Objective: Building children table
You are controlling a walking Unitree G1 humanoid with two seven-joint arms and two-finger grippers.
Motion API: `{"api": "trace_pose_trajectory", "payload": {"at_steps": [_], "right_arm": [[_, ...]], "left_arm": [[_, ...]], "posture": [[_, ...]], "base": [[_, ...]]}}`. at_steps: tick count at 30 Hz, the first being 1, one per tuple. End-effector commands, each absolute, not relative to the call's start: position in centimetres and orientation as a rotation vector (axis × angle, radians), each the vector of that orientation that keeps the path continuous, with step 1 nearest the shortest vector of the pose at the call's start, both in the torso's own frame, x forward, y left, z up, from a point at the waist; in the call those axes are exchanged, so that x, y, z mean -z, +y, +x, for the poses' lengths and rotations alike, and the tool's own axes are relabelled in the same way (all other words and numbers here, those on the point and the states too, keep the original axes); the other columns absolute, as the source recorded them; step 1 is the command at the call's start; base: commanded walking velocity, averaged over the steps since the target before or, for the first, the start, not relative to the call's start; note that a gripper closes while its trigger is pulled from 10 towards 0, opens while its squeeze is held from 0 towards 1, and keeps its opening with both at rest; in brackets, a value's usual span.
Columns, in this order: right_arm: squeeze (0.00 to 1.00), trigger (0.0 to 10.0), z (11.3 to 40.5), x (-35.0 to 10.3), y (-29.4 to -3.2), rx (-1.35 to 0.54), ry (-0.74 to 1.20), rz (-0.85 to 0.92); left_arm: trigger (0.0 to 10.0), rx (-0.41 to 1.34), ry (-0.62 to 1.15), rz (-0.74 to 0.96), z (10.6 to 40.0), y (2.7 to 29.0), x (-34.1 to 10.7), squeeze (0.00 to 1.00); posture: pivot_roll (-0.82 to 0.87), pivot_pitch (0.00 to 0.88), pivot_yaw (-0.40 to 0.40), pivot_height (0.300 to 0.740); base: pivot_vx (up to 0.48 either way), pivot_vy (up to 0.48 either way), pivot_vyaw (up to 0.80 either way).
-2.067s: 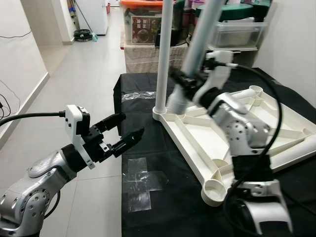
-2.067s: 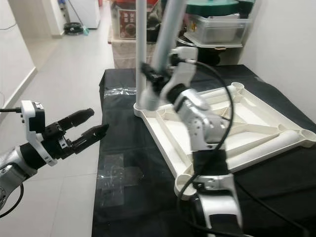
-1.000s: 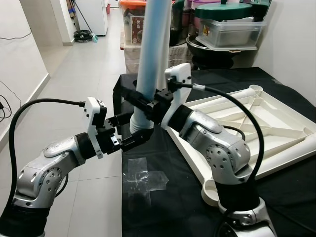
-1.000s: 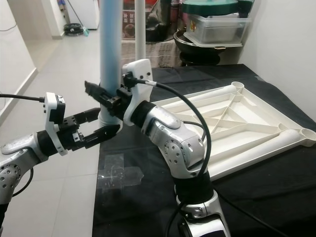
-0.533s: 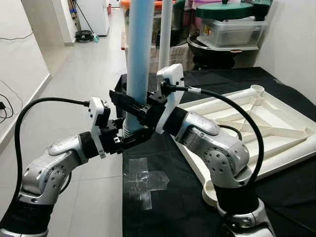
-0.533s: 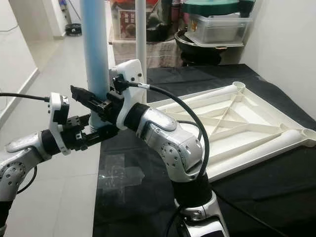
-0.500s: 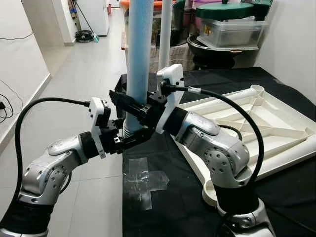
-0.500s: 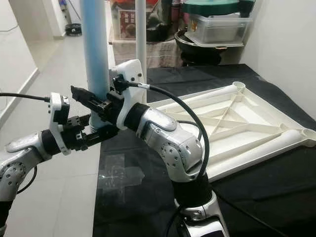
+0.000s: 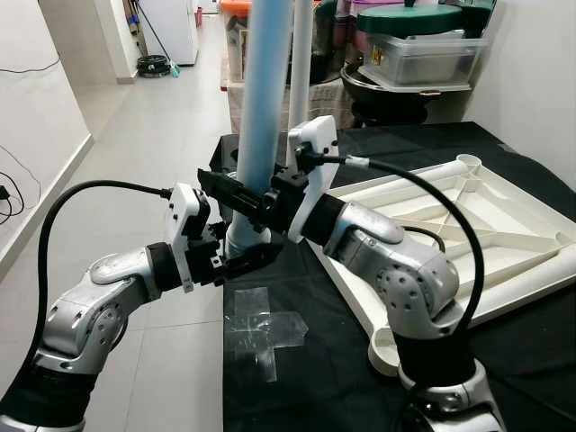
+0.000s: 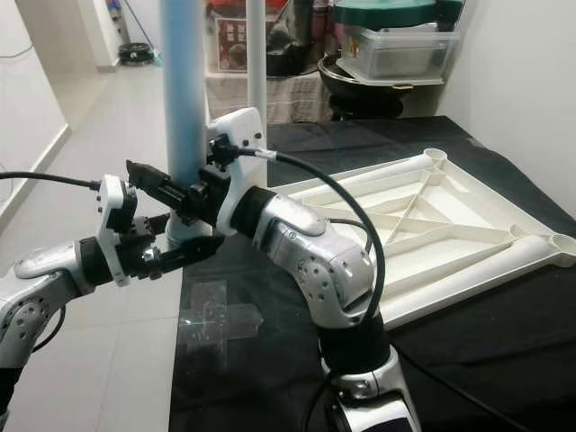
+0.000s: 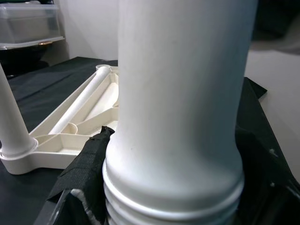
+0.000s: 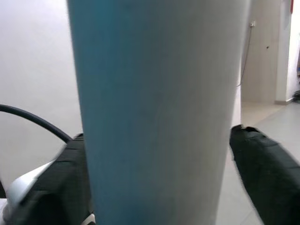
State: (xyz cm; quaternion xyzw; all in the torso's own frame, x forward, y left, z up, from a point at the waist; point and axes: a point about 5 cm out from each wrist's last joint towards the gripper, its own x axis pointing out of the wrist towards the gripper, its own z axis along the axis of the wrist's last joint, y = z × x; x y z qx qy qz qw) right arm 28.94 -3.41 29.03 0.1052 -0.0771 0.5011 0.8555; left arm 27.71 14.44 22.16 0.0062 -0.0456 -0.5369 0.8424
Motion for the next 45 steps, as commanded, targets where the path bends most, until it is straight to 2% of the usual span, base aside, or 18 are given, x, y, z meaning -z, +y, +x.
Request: {"api": "trace_pose_trajectory", "payload": {"at_steps": [1,2,10,11,12,13,41,42,44,45], "right_arm": [[0.82,10.0,28.8,-29.6,-3.3,-1.087,-0.163,0.233],[0.00,10.0,28.9,-30.1,-3.7,-1.109,-0.159,0.260],[0.00,10.0,28.9,-31.0,-4.1,-1.162,-0.128,0.332],[0.00,9.3,29.0,-30.9,-4.1,-1.167,-0.112,0.349],[0.00,9.3,29.0,-30.9,-4.1,-1.167,-0.112,0.349],[0.00,0.0,29.1,-30.7,-4.1,-1.162,-0.102,0.364],[0.00,0.0,29.4,-30.7,-4.3,-1.130,-0.041,0.536],[0.00,10.0,29.5,-30.8,-4.4,-1.120,-0.037,0.537],[0.00,10.0,29.6,-30.9,-4.4,-1.119,-0.038,0.540],[0.33,10.0,29.6,-31.3,-4.5,-1.120,-0.049,0.550]], "left_arm": [[10.0,1.161,-0.103,0.044,27.4,14.4,-22.2,0.00],[10.0,1.160,-0.094,0.056,27.3,14.6,-22.0,0.00],[10.0,1.166,-0.074,0.082,27.1,14.7,-21.4,0.00],[10.0,1.171,-0.072,0.085,27.0,14.6,-21.3,0.00],[10.0,1.171,-0.072,0.085,27.0,14.6,-21.3,0.00],[10.0,1.175,-0.071,0.087,27.0,14.5,-21.2,0.00],[10.0,1.179,-0.060,0.106,27.2,14.5,-20.5,0.00],[10.0,1.182,-0.060,0.106,27.2,14.5,-20.5,0.00],[10.0,1.185,-0.061,0.107,27.2,14.4,-20.5,0.00],[10.0,1.188,-0.062,0.109,27.2,14.4,-20.4,0.00]], "posture": [[0.01,0.000,-0.024,0.740],[0.01,0.000,-0.024,0.740],[0.01,0.000,-0.029,0.740],[0.00,0.000,-0.030,0.740],[0.00,0.000,-0.030,0.740],[0.00,0.000,-0.030,0.740],[0.00,0.000,-0.028,0.740],[0.00,0.000,-0.025,0.740],[0.00,0.000,-0.024,0.740],[0.00,0.000,-0.024,0.740]], "base": [[0.000,0.000,0.00],[0.000,0.000,0.00],[0.000,0.000,0.00],[0.000,0.000,0.00],[0.000,0.000,0.00],[0.000,0.000,0.00],[0.000,0.000,0.00],[0.000,0.000,0.00],[0.000,0.000,0.00],[0.000,0.000,0.00]]}}
